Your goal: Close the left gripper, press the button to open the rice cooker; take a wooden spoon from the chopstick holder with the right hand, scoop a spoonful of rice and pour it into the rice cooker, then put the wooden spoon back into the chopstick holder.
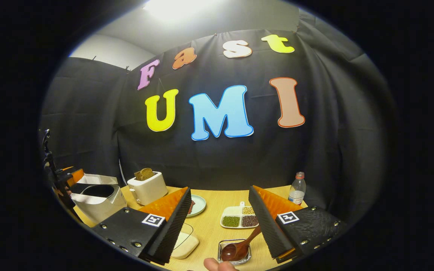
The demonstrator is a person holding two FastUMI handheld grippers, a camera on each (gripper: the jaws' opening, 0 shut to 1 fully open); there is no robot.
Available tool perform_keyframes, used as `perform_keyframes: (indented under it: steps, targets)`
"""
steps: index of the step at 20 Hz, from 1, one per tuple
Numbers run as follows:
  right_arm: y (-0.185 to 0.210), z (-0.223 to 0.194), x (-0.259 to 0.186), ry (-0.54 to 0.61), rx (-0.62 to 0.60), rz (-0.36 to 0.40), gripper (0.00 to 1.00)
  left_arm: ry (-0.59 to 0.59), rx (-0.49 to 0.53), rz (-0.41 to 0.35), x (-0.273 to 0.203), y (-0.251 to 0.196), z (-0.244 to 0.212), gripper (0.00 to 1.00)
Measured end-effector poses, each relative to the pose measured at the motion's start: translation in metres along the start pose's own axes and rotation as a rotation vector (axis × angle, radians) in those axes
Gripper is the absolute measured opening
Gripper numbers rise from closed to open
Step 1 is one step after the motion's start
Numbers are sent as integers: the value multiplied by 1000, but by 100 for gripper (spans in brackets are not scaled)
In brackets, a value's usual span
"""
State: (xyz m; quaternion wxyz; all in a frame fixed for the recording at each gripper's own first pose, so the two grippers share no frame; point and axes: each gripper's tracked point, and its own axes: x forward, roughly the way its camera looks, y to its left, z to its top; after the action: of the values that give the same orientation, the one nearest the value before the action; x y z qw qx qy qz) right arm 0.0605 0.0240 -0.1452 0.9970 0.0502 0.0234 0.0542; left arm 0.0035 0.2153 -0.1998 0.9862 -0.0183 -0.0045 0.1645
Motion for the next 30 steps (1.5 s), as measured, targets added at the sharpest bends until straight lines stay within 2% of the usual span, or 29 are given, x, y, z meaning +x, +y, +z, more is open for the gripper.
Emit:
perform_keyframes:
  steps: [3,4,5,6,7,8,10,11,15,18,19,20,23,27,30]
  targets:
    - [1,-3,0,9,12,5,93,50,-40,-22,-6,5,-9,100]
    - [1,-4,-1,10,17,7,93,61,-28,-25,-8,5,-13,87]
    - [2,-4,-1,11,21,9,93,72,-14,-25,-10,3,-20,94]
    - [2,-5,-1,13,24,10,93,80,-2,-23,-12,3,-26,98]
    - [2,-7,-2,15,24,13,93,81,10,-21,-14,1,-31,98]
    - [2,-8,-2,17,23,13,93,85,21,-17,-15,1,-36,92]
    - [1,-8,-3,18,20,10,93,100,21,-17,-17,0,-42,95]
    - [0,-9,-4,19,22,9,93,114,1,-22,-17,0,-48,92]
    - [-2,-13,-3,26,31,2,93,171,-80,-31,-19,1,-76,93]
    - [-2,-18,-1,39,35,2,93,181,-27,1,-19,1,-96,93]
    - [-2,-20,1,43,36,4,93,169,-17,10,-20,0,-97,93]
    - [0,-22,2,48,37,5,93,183,-20,12,-21,0,-97,99]
    - [4,-25,3,54,46,21,93,215,-83,-15,-22,1,-99,99]
    - [3,-26,4,55,52,18,93,166,-5,-7,-21,-2,-92,96]
    - [0,-23,1,50,39,8,93,178,-36,-31,-19,-7,-87,96]
